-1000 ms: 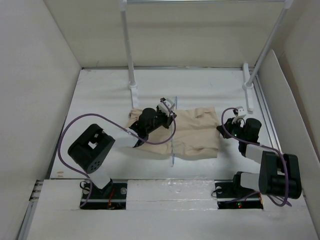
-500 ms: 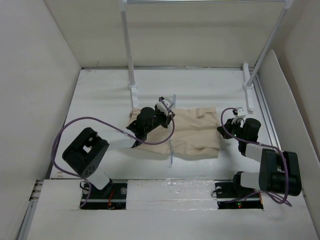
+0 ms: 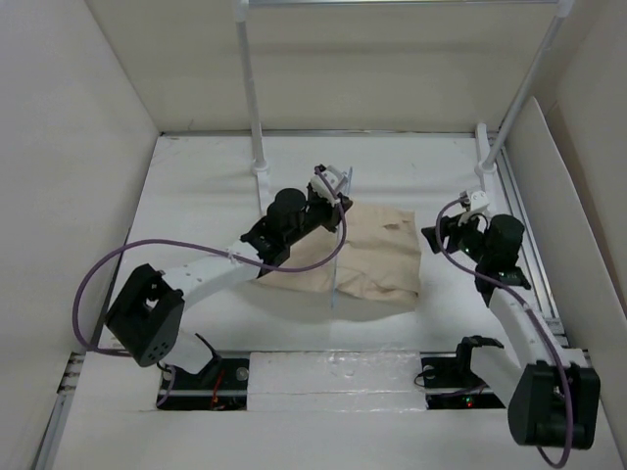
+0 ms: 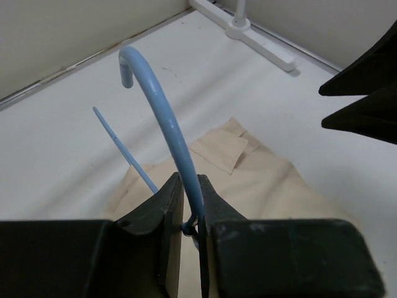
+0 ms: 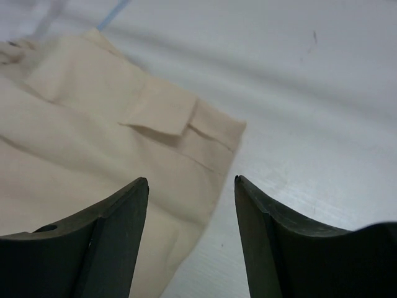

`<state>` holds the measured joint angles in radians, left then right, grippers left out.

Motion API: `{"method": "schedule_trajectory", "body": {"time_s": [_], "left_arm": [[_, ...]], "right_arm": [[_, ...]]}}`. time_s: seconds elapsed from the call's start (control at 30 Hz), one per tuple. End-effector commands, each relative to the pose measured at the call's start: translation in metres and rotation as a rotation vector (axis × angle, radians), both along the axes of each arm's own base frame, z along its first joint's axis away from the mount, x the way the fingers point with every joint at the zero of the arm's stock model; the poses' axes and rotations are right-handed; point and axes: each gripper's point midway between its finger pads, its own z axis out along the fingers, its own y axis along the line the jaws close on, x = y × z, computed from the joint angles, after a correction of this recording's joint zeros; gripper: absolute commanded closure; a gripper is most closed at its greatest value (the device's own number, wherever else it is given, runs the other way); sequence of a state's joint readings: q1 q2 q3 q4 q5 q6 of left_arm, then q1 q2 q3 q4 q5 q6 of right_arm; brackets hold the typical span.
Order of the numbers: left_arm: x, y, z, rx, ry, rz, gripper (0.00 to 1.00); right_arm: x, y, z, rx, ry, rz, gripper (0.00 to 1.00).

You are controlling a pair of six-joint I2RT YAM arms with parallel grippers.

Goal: Place the trousers on the hanger

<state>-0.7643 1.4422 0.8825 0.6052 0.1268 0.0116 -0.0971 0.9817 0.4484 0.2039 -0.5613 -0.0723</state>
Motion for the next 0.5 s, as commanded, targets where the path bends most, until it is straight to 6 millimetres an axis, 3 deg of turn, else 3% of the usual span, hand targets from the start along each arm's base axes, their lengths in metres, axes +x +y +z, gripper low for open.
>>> {"method": "schedule_trajectory", "body": {"time_s": [0.0,0.07,0.1,0.17,0.2,0.27,0.3,0.37,0.43,0.47], "left_arm": [[-0.001,-0.002,0.092,-0.144,-0.096,-0.001,1.0],[-0.002,-0.004,0.101,-0.138,-0.065,-0.005,1.0],[-0.001,-0.004,0.124,-0.163,-0.085,-0.004,1.0],[-0.006,-0.007,0.136,-0.172,-0.068,-0.015,1.0],[-0.006,-0.007,0.158,-0.198,-0.089,-0.016,1.0],[-0.008,-0.01,0.167,-0.196,-0.07,-0.016,1.0],[-0.008,-0.01,0.185,-0.223,-0.084,-0.014,1.0],[-0.01,-0.012,0.204,-0.249,-0.087,-0.014,1.0],[-0.008,-0.014,0.215,-0.276,-0.057,-0.006,1.0],[-0.006,-0.015,0.212,-0.271,-0.052,-0.001,1.0]], "right_arm": [[-0.01,0.02,0.08,-0.057,-0.192,0.09,0.37],[-0.028,0.042,0.112,-0.062,-0.263,0.163,0.4],[-0.033,0.049,0.136,-0.058,-0.314,0.187,0.42],[-0.045,0.065,0.158,-0.016,-0.35,0.232,0.5],[-0.054,0.08,0.173,0.018,-0.392,0.277,0.51],[-0.067,0.097,0.199,0.118,-0.422,0.322,0.52],[-0.074,0.11,0.214,0.155,-0.466,0.362,0.52],[-0.081,0.122,0.233,0.226,-0.48,0.384,0.49],[-0.083,0.14,0.249,0.296,-0.488,0.386,0.45],[-0.084,0.14,0.251,0.297,-0.491,0.386,0.45]]}}
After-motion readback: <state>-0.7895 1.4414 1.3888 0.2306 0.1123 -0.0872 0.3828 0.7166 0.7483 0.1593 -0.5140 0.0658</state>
